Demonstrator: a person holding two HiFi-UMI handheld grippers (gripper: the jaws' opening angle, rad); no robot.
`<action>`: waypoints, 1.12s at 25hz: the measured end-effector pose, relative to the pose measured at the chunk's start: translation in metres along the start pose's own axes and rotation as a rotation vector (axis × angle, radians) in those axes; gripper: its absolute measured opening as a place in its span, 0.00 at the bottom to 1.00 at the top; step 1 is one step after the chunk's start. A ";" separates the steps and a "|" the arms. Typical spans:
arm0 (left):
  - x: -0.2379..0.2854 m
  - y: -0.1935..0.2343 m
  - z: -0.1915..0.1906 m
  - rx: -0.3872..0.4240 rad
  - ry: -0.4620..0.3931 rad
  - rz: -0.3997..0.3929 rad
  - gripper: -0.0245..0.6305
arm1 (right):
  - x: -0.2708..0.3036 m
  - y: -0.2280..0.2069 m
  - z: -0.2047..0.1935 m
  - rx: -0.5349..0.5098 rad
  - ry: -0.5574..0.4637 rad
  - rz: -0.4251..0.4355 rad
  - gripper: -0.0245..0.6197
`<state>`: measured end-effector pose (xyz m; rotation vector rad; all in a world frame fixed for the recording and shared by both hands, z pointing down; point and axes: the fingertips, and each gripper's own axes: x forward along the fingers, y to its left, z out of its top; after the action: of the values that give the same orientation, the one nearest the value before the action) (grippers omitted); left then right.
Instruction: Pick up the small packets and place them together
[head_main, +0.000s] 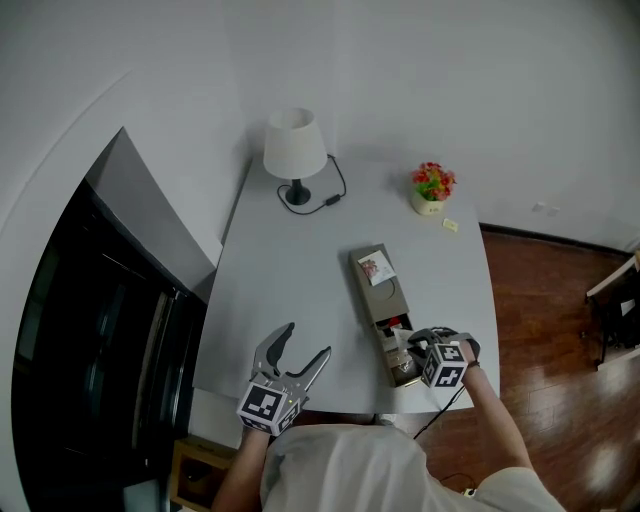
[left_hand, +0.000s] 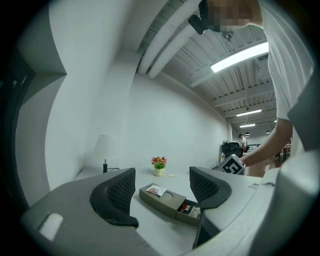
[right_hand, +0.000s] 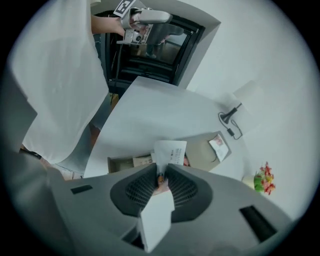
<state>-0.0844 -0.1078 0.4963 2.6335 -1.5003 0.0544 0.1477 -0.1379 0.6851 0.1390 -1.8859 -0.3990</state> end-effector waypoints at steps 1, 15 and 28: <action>0.001 0.001 0.000 -0.002 -0.001 0.001 0.53 | -0.002 -0.009 0.004 -0.004 -0.013 -0.014 0.15; 0.000 0.025 0.005 0.004 0.012 0.077 0.53 | 0.064 -0.100 0.029 -0.141 -0.005 0.152 0.15; -0.009 0.045 -0.003 -0.045 0.017 0.133 0.53 | 0.086 -0.109 0.014 -0.182 0.087 0.251 0.21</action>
<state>-0.1271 -0.1227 0.5023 2.4893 -1.6498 0.0532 0.0941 -0.2622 0.7206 -0.1982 -1.7452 -0.3832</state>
